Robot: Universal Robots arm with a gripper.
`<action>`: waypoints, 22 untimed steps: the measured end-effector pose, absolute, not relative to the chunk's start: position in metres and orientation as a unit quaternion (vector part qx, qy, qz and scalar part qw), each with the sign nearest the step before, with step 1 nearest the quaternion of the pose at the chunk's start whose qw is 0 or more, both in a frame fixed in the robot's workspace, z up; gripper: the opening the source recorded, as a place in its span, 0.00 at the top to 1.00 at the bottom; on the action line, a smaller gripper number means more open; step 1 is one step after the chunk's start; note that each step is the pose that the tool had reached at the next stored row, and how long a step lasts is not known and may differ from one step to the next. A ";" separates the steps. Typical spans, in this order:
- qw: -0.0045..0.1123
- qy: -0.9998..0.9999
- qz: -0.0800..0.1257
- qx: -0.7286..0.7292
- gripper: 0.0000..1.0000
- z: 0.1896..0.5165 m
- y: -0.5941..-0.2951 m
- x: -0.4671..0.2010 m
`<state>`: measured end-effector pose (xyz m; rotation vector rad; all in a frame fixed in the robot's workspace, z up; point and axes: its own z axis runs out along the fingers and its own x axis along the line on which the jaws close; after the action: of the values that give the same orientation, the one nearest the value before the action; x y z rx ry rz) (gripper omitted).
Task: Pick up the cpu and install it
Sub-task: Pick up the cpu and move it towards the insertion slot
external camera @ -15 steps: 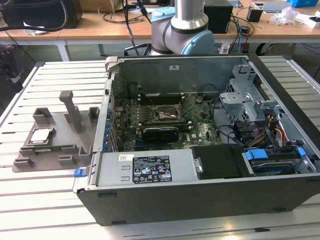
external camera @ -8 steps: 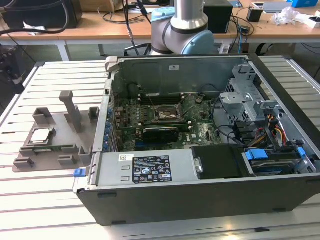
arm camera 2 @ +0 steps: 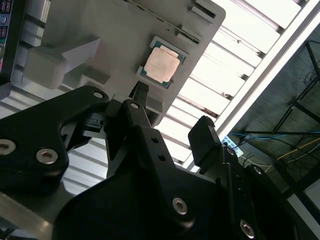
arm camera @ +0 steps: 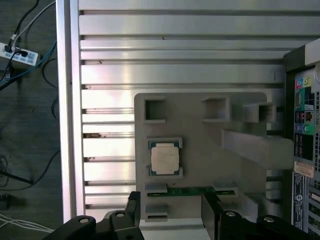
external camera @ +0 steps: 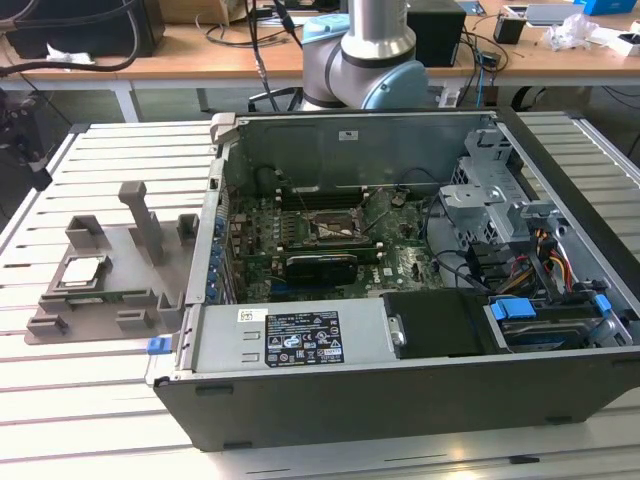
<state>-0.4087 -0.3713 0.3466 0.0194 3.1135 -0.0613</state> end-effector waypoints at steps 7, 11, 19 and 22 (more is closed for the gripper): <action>0.014 1.000 -0.020 0.006 0.40 0.340 -0.369 -0.409; 0.014 1.000 -0.020 0.006 0.40 0.337 -0.367 -0.409; 0.014 1.000 -0.020 0.006 0.40 0.332 -0.365 -0.409; 0.014 1.000 -0.020 0.006 0.40 0.329 -0.364 -0.409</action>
<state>-0.4087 -0.3636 0.3289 0.0196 3.1134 -0.0625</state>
